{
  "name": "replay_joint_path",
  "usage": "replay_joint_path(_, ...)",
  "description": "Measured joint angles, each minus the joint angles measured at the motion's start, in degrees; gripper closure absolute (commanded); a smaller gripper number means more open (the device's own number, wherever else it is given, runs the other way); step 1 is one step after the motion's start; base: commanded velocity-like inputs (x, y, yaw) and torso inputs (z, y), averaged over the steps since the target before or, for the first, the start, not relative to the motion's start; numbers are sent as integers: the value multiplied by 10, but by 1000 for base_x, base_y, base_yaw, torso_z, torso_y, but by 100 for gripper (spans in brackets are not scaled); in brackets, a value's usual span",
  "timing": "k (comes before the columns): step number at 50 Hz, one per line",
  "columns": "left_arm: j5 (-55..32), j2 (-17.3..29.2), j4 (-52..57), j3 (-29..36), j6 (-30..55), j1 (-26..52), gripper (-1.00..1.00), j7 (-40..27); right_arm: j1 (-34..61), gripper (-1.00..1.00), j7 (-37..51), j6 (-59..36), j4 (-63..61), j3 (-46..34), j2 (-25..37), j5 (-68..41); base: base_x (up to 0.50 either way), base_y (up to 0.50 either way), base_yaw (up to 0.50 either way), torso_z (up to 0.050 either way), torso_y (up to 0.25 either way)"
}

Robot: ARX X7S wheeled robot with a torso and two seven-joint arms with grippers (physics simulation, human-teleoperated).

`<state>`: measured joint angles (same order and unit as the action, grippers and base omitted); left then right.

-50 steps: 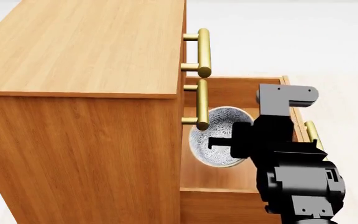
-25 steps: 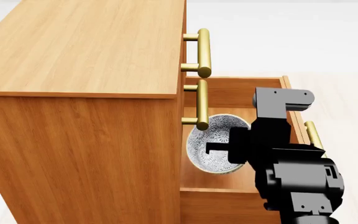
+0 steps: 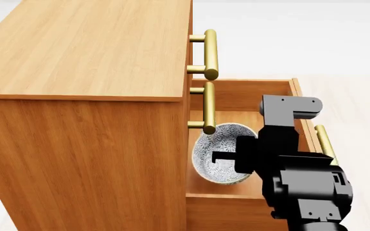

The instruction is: Put the bowl in the bottom drawer of the cabinet and close it.

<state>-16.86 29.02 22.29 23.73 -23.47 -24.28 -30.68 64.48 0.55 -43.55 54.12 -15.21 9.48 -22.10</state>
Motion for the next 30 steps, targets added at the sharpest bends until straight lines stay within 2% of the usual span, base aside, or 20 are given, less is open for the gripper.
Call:
replay_joint_path(17, -1, 1, -1, 1, -1, 1, -100, -1, -10, -100, -3, 22, -21, -20, 4, 15, 0, 0, 0, 0, 0)
replay_joint_path(30, -1, 0, -4, 3, -2, 3, -100, -1, -29, -100, 1, 27, -84, -41, 19, 29, 0, 0, 0, 0, 0)
